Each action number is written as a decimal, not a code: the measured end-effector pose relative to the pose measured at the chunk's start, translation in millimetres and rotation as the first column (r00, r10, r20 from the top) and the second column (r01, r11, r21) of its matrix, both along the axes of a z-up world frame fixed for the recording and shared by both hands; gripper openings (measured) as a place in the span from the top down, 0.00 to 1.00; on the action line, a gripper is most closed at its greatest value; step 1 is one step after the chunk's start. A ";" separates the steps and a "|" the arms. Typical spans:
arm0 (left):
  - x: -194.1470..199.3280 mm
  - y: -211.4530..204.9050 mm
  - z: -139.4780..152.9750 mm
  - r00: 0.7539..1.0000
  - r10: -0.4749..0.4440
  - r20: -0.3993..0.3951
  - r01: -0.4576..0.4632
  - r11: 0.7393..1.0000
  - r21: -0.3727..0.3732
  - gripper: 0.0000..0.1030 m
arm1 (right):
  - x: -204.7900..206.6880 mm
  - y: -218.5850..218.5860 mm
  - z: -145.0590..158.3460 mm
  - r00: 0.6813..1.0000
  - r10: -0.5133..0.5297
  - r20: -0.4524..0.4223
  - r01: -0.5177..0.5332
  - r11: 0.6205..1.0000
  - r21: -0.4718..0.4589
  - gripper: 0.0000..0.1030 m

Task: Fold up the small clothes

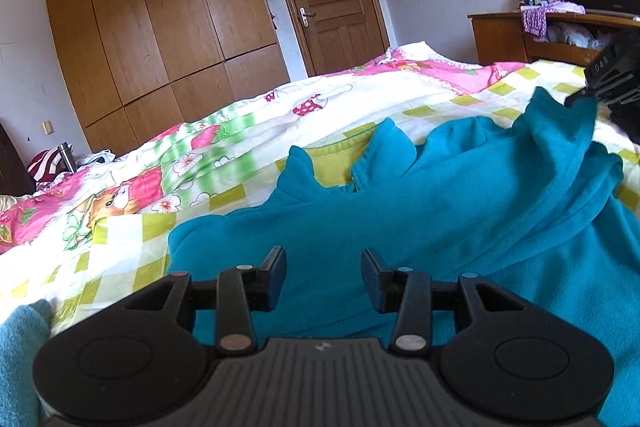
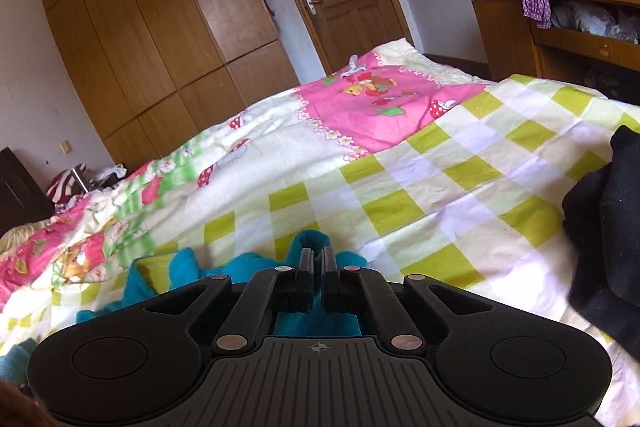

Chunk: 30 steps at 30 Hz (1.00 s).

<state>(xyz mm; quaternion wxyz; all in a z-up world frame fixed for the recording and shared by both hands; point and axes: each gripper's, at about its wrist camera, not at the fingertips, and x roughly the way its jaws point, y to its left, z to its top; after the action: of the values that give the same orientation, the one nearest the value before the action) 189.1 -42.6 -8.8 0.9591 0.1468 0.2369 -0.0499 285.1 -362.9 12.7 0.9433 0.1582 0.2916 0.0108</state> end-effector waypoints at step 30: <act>-0.9 2.3 -21.8 0.989 0.016 -0.146 -0.004 0.996 0.087 0.41 | -32.2 -63.3 -42.5 0.981 -0.111 -0.158 0.141 0.970 0.198 0.57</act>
<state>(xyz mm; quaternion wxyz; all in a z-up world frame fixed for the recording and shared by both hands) 188.3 -40.3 -30.6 0.9320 0.1832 0.3095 -0.0454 252.9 -426.2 -29.9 0.8966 0.2744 0.3463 -0.0304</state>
